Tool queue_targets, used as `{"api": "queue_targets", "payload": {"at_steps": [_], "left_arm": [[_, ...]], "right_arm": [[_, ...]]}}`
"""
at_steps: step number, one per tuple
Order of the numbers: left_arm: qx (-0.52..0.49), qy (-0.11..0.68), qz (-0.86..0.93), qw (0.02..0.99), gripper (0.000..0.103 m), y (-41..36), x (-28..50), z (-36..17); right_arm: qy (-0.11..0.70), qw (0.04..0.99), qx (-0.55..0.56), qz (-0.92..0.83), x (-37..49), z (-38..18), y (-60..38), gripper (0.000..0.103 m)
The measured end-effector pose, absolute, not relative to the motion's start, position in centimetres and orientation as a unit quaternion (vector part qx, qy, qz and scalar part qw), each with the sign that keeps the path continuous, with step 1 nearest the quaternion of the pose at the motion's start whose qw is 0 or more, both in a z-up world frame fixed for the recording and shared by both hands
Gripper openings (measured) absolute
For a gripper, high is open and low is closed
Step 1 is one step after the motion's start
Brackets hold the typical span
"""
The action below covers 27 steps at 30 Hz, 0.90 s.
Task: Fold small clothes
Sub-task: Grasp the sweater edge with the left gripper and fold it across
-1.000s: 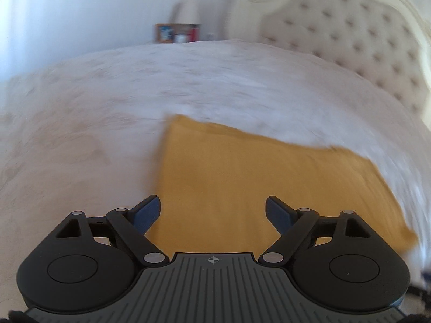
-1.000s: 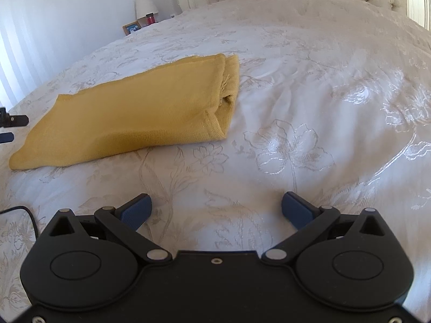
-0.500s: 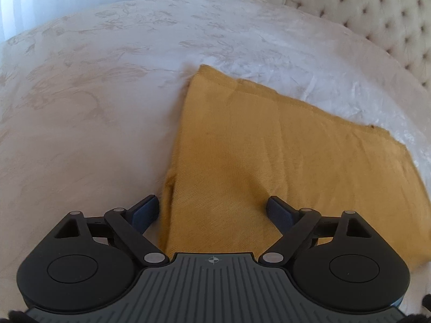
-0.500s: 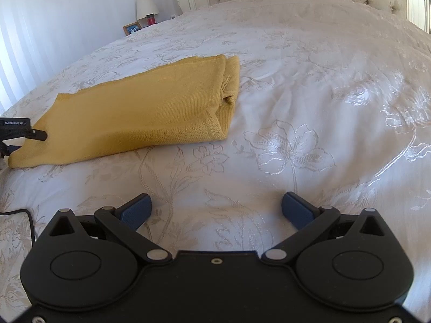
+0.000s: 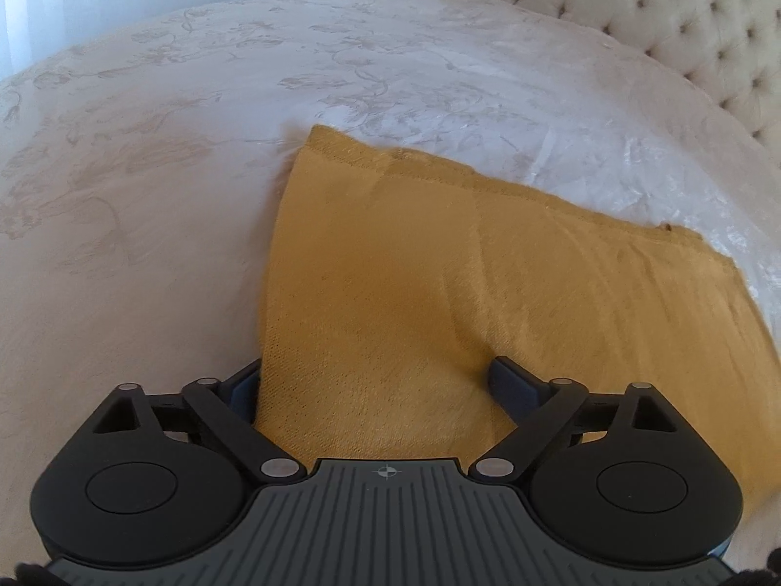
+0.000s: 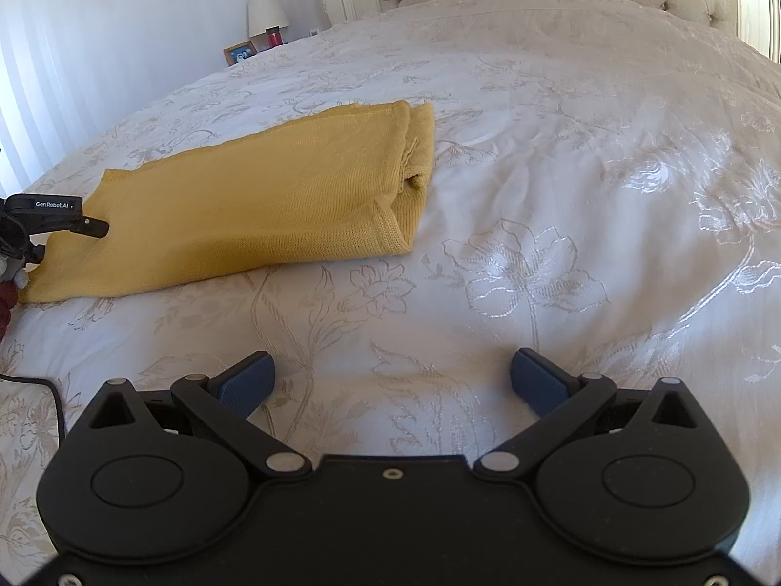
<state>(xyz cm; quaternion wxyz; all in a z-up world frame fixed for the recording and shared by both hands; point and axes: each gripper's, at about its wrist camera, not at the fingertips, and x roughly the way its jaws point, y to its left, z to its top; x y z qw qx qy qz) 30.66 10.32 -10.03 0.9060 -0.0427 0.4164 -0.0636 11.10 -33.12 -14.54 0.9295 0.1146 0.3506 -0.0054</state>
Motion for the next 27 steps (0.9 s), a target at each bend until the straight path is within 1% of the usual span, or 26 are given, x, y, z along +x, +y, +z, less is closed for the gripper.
{"api": "queue_targets", "payload": {"at_steps": [1,3,4,5,6,11,17,22,25,27], "left_arm": [[-0.045,0.414,-0.069,0.907,0.082,10.3,30.6,-10.0],[-0.051,0.408,-0.083,0.908,0.053,10.3,30.6,-9.8],[-0.056,0.408,-0.09,0.907,0.043,10.3,30.6,-9.7],[-0.066,0.409,-0.103,0.904,0.024,10.4,30.6,-9.5],[-0.079,0.413,-0.117,0.9,0.016,10.4,30.7,-9.4],[-0.043,0.405,-0.123,0.905,0.014,8.6,30.4,-7.4],[-0.071,0.386,-0.135,0.91,0.014,5.8,29.9,-2.8],[-0.055,0.374,-0.178,0.909,0.014,0.0,30.0,0.2],[-0.032,0.371,-0.199,0.906,0.014,-4.5,30.2,0.4],[-0.017,0.374,-0.212,0.902,0.015,-7.4,30.3,-0.4]], "right_arm": [[0.351,0.929,0.115,-0.005,11.1,-14.5,-33.1,0.103],[0.351,0.93,0.115,-0.005,11.1,-14.5,-33.1,0.103],[0.35,0.93,0.115,-0.006,11.1,-14.5,-33.1,0.103],[0.35,0.93,0.115,-0.005,11.1,-14.5,-33.1,0.103],[0.35,0.93,0.115,-0.006,11.1,-14.5,-33.1,0.103],[0.351,0.929,0.116,-0.005,11.1,-14.5,-33.1,0.103],[0.353,0.928,0.122,-0.002,11.2,-14.4,-33.3,0.103],[0.358,0.923,0.139,0.004,11.2,-14.2,-33.9,0.103],[0.362,0.92,0.152,0.01,11.1,-14.0,-34.3,0.103],[0.365,0.917,0.162,0.013,11.1,-14.0,-34.5,0.103]]}}
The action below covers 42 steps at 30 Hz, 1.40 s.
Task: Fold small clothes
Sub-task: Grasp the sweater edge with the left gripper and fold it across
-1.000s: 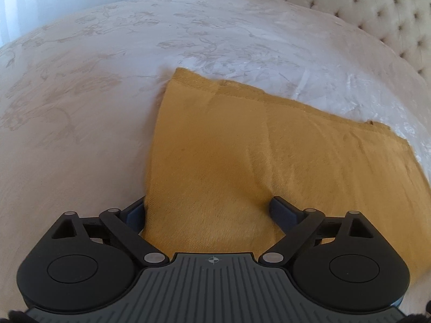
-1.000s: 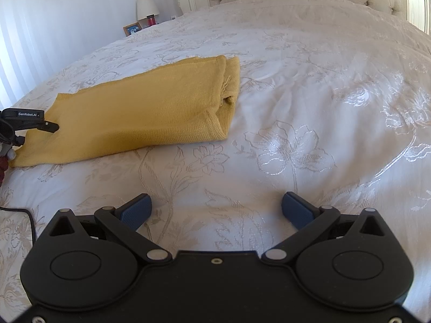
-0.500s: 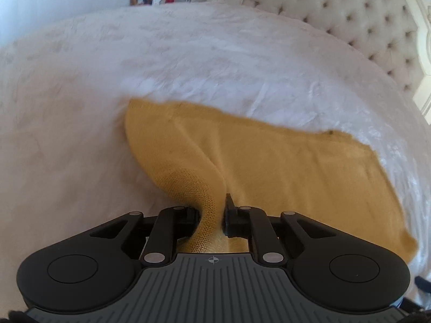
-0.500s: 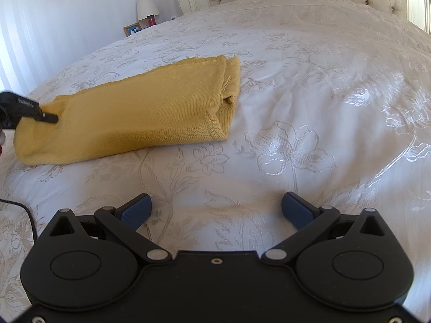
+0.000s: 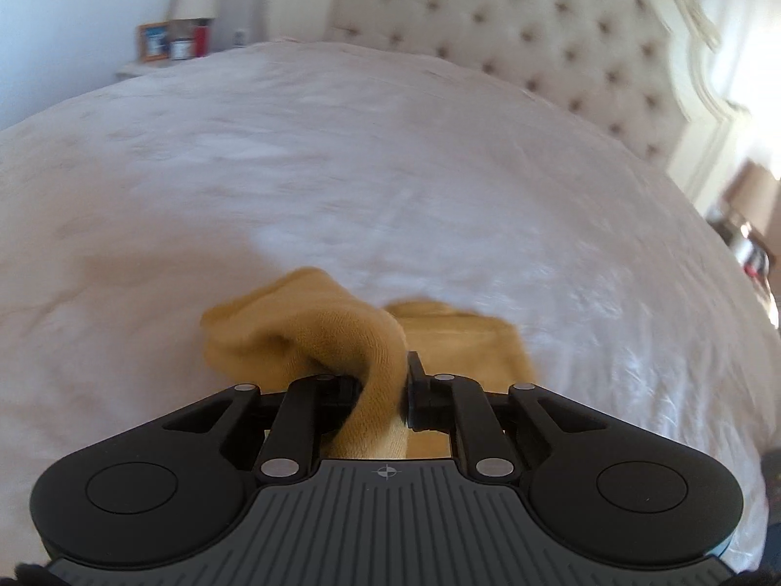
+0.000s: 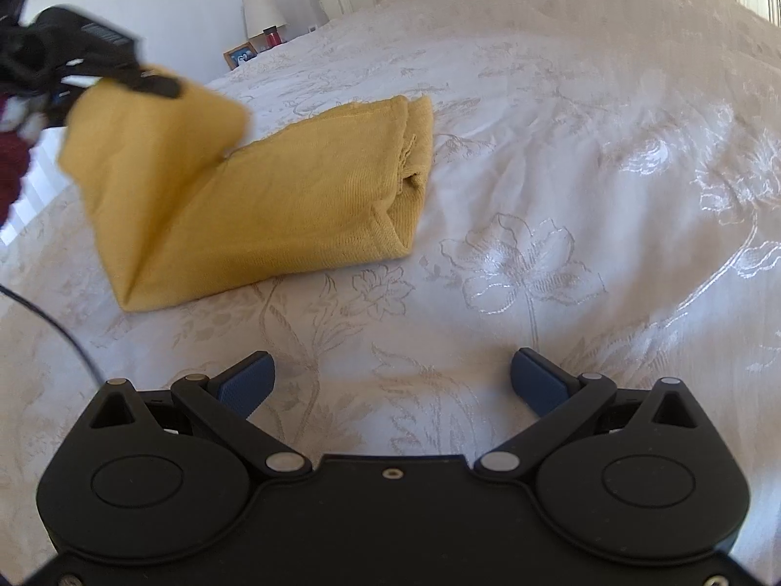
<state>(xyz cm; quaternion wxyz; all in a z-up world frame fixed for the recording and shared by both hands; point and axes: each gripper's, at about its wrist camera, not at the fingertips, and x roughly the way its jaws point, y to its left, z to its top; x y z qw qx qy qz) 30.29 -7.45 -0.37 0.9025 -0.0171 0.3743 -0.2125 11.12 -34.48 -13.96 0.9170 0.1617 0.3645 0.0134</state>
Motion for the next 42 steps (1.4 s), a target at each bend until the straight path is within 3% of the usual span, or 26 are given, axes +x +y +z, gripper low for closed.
{"api": "queue_targets", "payload": {"at_steps": [4,8,11,14,18,28,30,32,37,42], "left_arm": [[0.008,0.396,-0.221,0.891,0.017,-12.7,30.3,-3.8],[0.002,0.421,-0.243,0.874,0.031,-15.1,29.9,-6.7],[-0.008,0.422,-0.282,0.862,0.05,-16.0,28.7,-7.0],[0.023,0.379,-0.334,0.863,0.063,-16.5,26.3,-5.8],[0.052,0.326,-0.351,0.876,0.072,-15.2,23.6,-4.4],[0.072,0.341,-0.249,0.904,0.074,-6.6,21.9,-6.7],[0.073,0.346,-0.237,0.905,0.074,-5.1,21.4,-7.3],[0.077,0.347,-0.234,0.905,0.074,-4.3,20.6,-8.0],[0.108,0.349,-0.247,0.897,0.074,-3.9,18.9,-9.3],[0.103,0.338,-0.26,0.899,0.074,-4.7,18.7,-10.0]], "right_arm": [[0.367,0.914,0.173,0.02,11.2,-14.0,-34.8,0.103],[0.368,0.913,0.174,0.023,11.4,-14.1,-34.9,0.103],[0.368,0.914,0.171,0.022,11.4,-14.1,-34.8,0.103],[0.367,0.916,0.161,0.02,11.4,-14.2,-34.5,0.103],[0.365,0.917,0.156,0.021,11.3,-14.2,-34.3,0.103],[0.309,0.934,0.178,0.01,10.3,-13.0,-35.2,0.102],[0.276,0.945,0.176,0.018,9.8,-12.1,-35.4,0.091],[0.25,0.948,0.191,0.036,9.6,-11.5,-35.5,0.072],[0.253,0.943,0.206,0.066,11.0,-11.3,-35.0,0.062],[0.258,0.943,0.196,0.078,13.3,-10.4,-34.6,0.061]]}}
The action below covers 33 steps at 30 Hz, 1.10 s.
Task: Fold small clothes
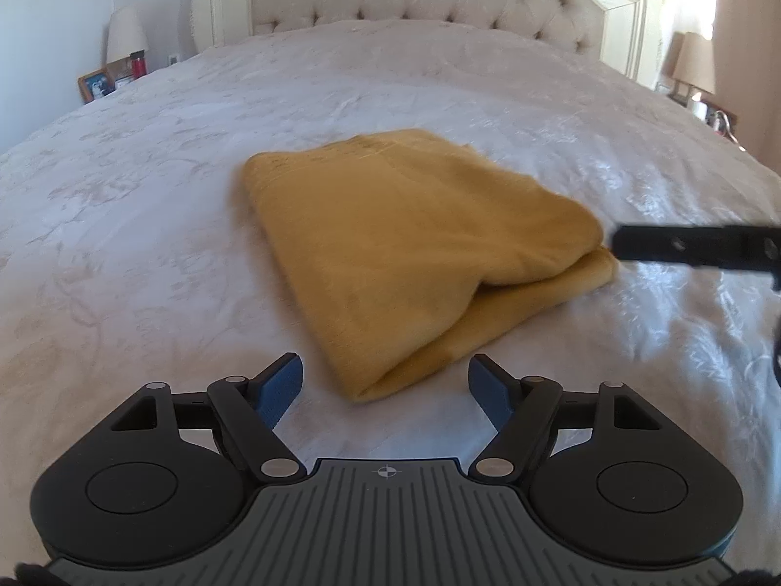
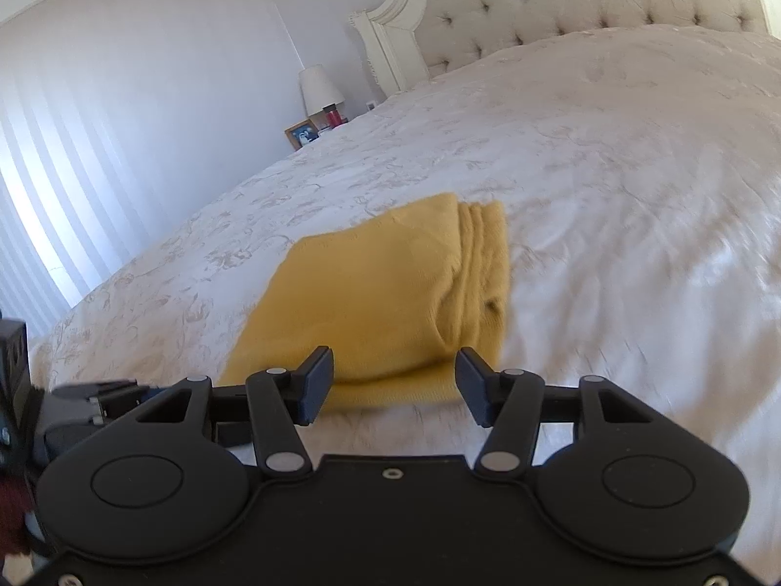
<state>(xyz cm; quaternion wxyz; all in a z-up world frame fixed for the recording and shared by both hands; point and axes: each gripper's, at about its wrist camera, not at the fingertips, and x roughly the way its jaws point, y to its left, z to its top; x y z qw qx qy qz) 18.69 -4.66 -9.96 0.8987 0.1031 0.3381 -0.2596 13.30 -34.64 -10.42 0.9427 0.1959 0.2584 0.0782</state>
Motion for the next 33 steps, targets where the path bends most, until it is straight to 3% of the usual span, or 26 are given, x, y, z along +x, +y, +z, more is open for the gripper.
{"api": "queue_targets", "payload": {"at_steps": [10,12,13,14,20,25,29,31,33], "left_arm": [[0.062,0.342,-0.233,0.908,0.074,-4.5,20.2,-10.5],[0.071,0.343,-0.233,0.907,0.074,-4.6,20.4,-10.6],[0.075,0.343,-0.233,0.907,0.074,-4.7,20.4,-10.6],[0.08,0.342,-0.235,0.906,0.074,-4.8,20.4,-10.6],[0.14,0.328,-0.248,0.901,0.074,-5.1,19.9,-10.5],[0.123,0.354,-0.234,0.897,0.075,-3.5,20.3,-11.1],[0.124,0.366,-0.227,0.894,0.075,-2.6,19.9,-10.2],[0.105,0.351,-0.229,0.902,0.075,-1.9,19.4,-8.7],[0.082,0.33,-0.233,0.911,0.076,-1.5,19.4,-7.2]], "right_arm": [[0.313,0.928,0.184,0.077,17.8,-11.3,-34.2,0.048],[0.333,0.923,0.178,0.079,18.6,-11.7,-33.8,0.035],[0.339,0.92,0.177,0.082,18.9,-11.7,-33.6,0.016],[0.339,0.92,0.177,0.088,19.0,-11.5,-33.4,0.014],[0.311,0.931,0.173,0.079,16.9,-7.5,-35.1,0.012],[0.367,0.911,0.18,0.062,17.0,-10.6,-36.6,0.012],[0.363,0.91,0.186,0.075,16.8,-11.2,-36.4,0.027],[0.347,0.917,0.185,0.071,16.3,-10.4,-36.8,0.043],[0.328,0.926,0.176,0.063,16.1,-9.4,-37.2,0.047]]}}
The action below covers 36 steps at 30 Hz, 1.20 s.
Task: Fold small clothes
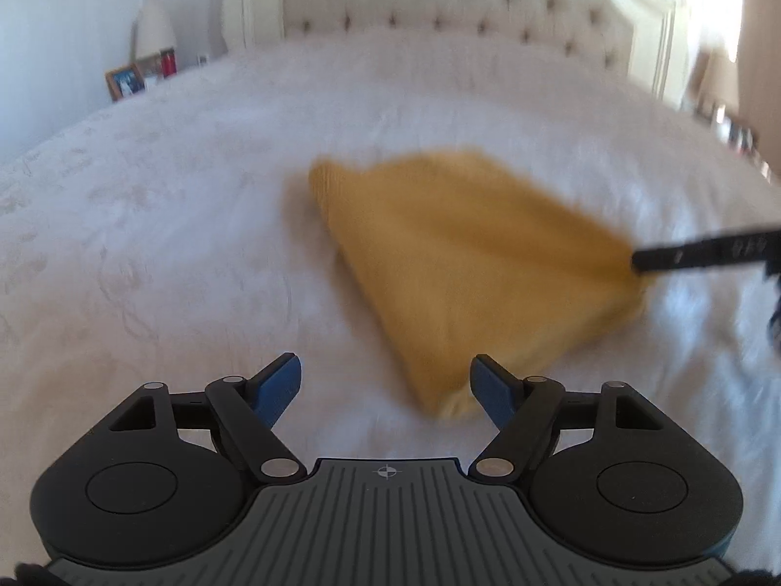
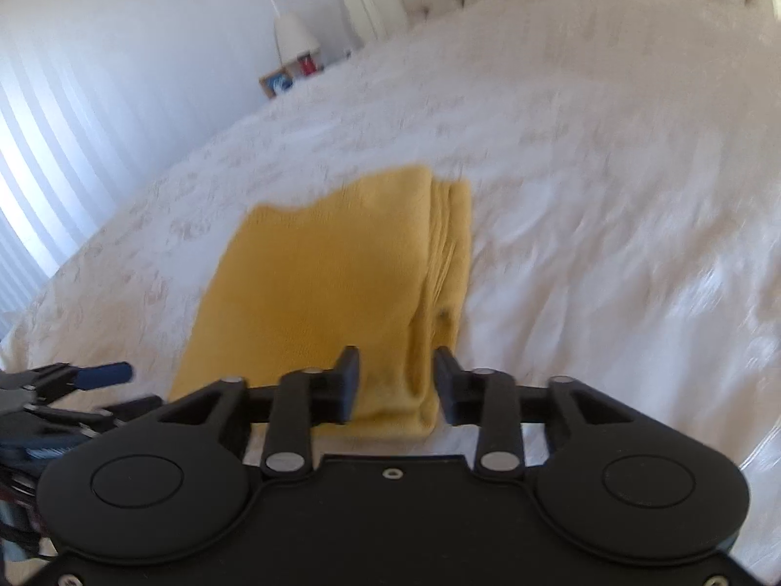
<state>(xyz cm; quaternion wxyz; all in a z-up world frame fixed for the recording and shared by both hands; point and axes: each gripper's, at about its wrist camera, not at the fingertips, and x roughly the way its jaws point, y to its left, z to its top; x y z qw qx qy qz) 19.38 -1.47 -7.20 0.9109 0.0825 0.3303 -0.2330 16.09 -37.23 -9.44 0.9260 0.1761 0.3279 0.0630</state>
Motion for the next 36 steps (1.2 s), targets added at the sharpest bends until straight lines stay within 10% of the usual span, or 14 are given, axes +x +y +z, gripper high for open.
{"api": "queue_targets", "payload": {"at_steps": [27,29,36], "left_arm": [[-0.02,0.377,-0.176,0.909,0.091,-3.0,28.3,-12.4],[-0.02,0.378,-0.177,0.909,0.091,-3.1,28.4,-12.3],[-0.032,0.388,-0.191,0.901,0.092,-2.3,28.0,-11.3]], "right_arm": [[0.336,0.932,0.122,0.057,31.2,-11.3,-35.9,0.049],[0.345,0.929,0.117,0.059,31.4,-11.3,-35.5,0.012],[0.341,0.935,0.097,0.01,30.2,-10.7,-36.5,0.009]]}}
